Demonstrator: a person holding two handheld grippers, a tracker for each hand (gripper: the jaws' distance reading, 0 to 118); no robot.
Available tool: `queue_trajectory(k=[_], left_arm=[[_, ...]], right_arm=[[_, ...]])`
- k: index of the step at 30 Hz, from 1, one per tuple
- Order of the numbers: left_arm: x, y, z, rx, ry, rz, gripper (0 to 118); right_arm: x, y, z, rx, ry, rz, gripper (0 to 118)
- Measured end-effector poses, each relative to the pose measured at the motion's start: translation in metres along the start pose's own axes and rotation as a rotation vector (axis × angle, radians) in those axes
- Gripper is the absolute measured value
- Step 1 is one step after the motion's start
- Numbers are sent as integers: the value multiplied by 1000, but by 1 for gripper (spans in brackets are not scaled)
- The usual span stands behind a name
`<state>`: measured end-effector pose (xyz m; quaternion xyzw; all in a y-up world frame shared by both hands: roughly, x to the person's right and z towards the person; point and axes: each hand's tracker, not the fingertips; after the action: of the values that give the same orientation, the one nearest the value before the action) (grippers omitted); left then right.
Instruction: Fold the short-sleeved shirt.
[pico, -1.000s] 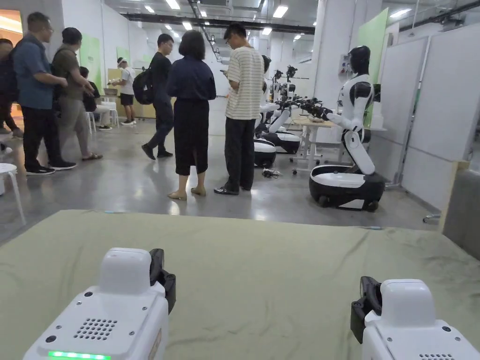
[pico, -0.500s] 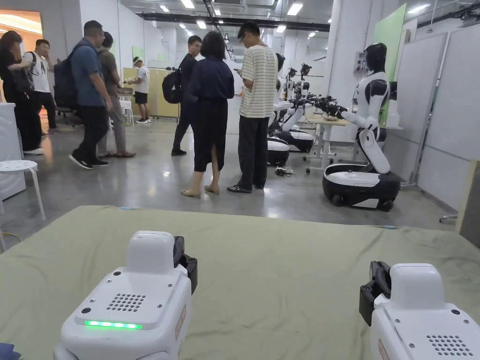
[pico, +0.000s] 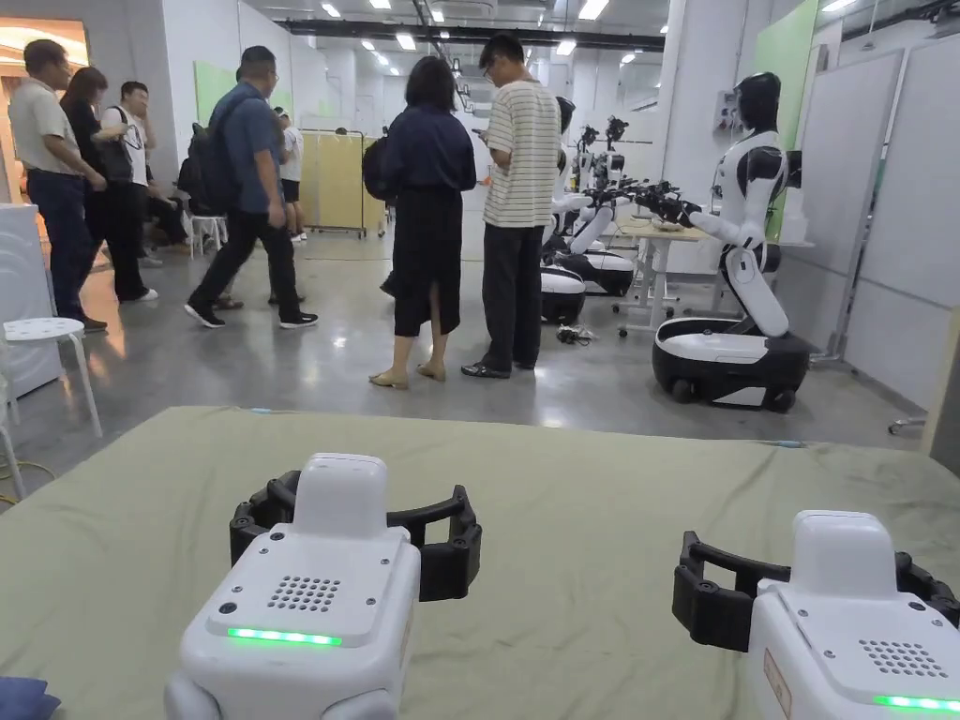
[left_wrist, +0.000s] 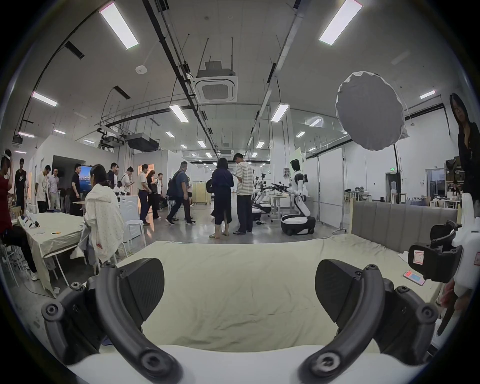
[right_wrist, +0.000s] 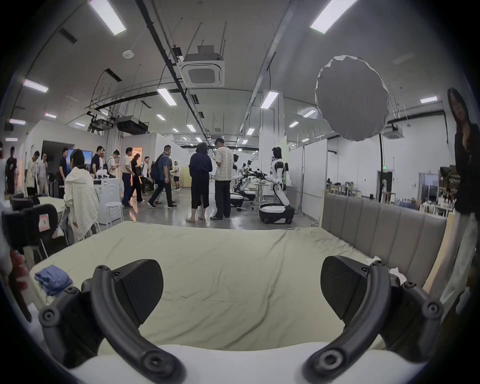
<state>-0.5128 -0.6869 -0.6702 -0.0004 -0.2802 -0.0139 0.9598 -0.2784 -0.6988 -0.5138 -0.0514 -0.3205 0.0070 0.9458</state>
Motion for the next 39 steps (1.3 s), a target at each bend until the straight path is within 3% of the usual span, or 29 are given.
queue_trajectory(k=[9, 12, 15, 20, 24, 27, 35, 39], left_arm=[[4, 0, 1, -7, -13, 10, 114], [5, -1, 2, -10, -27, 27, 114], [4, 0, 5, -9, -44, 54, 114], [1, 5, 9, 14, -43, 54, 114], [-4, 5, 8, 27, -40, 67, 114], [-7, 5, 8, 25, -32, 89, 114], [-11, 7, 11, 30, -25, 104, 114], [-14, 8, 12, 40, -41, 121, 114]], right_arm=[[-6, -3, 5, -23, 26, 42, 118], [-9, -2, 5, -38, 87, 0, 118], [-15, 2, 3, -100, 42, -23, 118], [-11, 1, 11, -47, 107, -68, 118], [-13, 5, 11, -72, 93, -61, 118], [-8, 9, 15, -51, 157, -154, 118], [-16, 15, 24, -19, 113, -92, 118], [-22, 18, 26, -2, 25, -74, 118]])
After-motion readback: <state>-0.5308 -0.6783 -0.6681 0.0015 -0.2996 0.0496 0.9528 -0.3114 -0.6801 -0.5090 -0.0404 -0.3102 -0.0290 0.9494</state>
